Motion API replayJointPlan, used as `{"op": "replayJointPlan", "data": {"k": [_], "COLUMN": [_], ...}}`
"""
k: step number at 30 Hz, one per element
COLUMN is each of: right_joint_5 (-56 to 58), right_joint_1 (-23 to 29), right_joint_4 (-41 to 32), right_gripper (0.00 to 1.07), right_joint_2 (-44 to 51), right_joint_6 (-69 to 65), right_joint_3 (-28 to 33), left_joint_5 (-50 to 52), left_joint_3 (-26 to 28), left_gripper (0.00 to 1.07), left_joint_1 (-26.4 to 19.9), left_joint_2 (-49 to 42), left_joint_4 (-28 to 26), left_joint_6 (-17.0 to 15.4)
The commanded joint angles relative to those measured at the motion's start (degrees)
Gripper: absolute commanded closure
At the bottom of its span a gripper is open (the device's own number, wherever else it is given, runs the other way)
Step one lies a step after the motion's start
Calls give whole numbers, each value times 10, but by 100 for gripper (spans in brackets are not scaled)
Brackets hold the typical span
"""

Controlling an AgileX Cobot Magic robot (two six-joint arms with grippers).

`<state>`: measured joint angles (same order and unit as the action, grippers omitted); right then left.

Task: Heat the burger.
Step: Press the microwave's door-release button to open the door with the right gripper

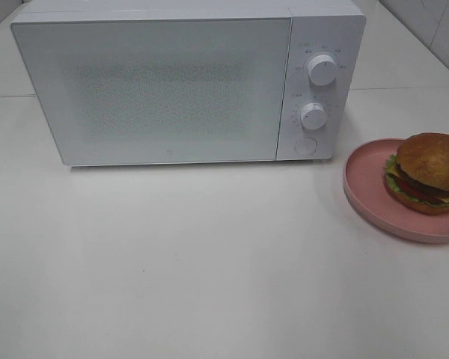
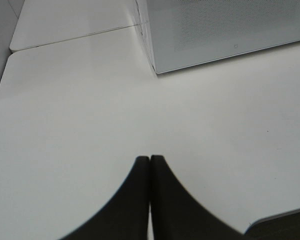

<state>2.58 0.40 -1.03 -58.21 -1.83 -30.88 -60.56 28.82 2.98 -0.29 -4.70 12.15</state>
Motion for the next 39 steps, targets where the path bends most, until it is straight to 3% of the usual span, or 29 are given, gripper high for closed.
{"op": "replayJointPlan", "data": {"k": [1, 6, 10, 13, 15, 20, 21, 31, 39], "right_joint_5": [-26, -59, -111, -132, -181, -226, -278, -433, -473], "right_joint_1": [7, 52, 126, 151, 199, 230, 261, 303, 303], "right_joint_4": [-9, -5, -4, -5, -5, -5, -5, -4, -6], "right_gripper": [98, 103, 107, 107, 107, 107, 107, 107, 107], "right_joint_2": [-27, -54, -96, -113, -158, -191, -227, -343, -398], "right_joint_6": [-8, 6, 15, 15, 15, 15, 15, 2, -45], "right_joint_3": [-3, -3, -3, -3, -3, -3, -3, -3, -5], "left_joint_5": [8, 8, 8, 8, 8, 8, 8, 8, 8], "left_joint_3": [-2, -2, -2, -2, -2, -2, -2, -2, -2], "left_gripper": [106, 106, 106, 106, 106, 106, 106, 106, 106], "left_joint_1": [-1, -1, -1, -1, -1, -1, -1, -1, -1], "left_joint_2": [-12, -12, -12, -12, -12, -12, -12, -12, -12], "left_joint_4": [-2, -2, -2, -2, -2, -2, -2, -2, -2], "left_joint_6": [-1, -1, -1, -1, -1, -1, -1, -1, -1]}}
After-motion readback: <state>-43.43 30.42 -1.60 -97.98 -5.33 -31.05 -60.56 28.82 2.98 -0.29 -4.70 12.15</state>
